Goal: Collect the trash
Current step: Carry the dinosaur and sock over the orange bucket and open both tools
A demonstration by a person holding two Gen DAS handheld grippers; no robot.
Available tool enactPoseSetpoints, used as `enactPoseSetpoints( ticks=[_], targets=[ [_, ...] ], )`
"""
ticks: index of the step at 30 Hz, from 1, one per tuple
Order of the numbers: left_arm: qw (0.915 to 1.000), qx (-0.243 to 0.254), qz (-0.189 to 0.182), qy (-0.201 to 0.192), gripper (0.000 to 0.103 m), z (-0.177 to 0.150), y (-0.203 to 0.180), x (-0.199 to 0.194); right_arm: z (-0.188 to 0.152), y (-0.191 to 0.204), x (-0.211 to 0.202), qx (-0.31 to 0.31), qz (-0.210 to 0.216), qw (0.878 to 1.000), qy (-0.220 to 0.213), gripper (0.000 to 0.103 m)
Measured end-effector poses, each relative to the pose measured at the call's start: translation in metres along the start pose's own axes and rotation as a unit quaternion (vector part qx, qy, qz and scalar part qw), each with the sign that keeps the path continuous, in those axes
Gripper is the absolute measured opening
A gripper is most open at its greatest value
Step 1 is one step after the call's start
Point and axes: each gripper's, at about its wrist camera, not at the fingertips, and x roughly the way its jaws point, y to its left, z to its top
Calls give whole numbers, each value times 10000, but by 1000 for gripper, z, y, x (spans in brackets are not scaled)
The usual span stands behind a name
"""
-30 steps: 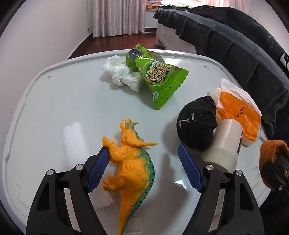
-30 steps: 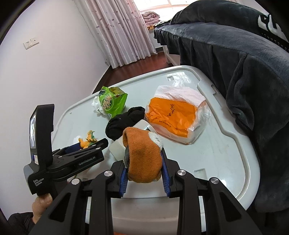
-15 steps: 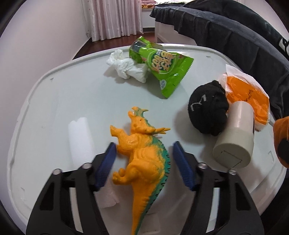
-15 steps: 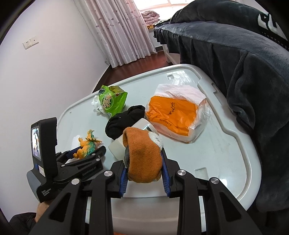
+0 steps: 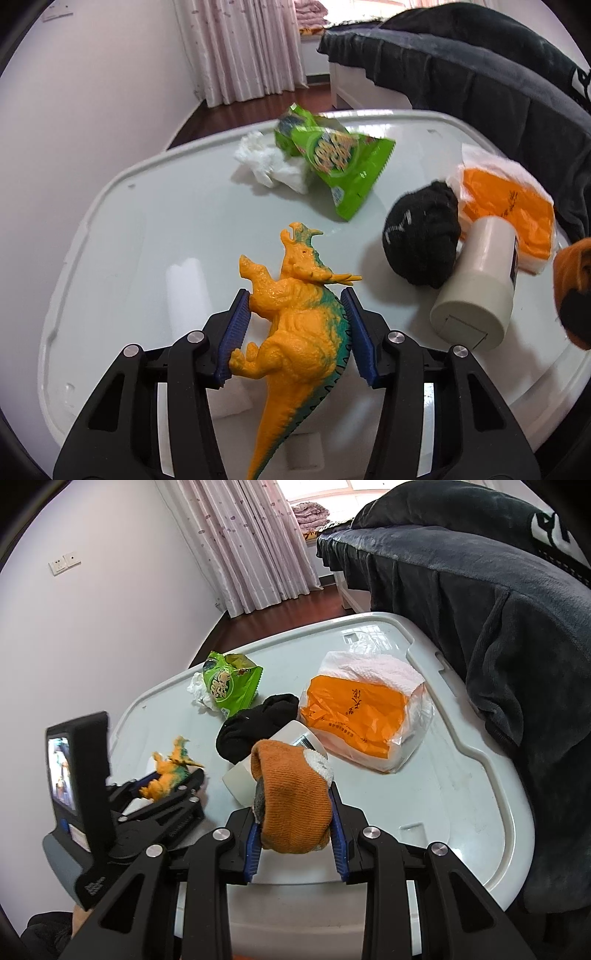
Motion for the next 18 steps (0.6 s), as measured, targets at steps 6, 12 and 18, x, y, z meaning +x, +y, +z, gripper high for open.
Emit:
enactPoseSetpoints(
  ticks=[6, 12, 18],
  targets=[
    [9997, -213, -87, -110, 50, 10, 8, -15, -1, 2, -1, -45, -70, 10000, -40, 31],
    [9974, -477, -435, -322, 50, 10, 15, -51, -6, 3, -8, -134, -145, 9997, -110, 31],
    [9958, -637, -526, -397, 50, -4, 24, -86, -13, 9, -25, -317, -118, 9992, -225, 31]
  ],
)
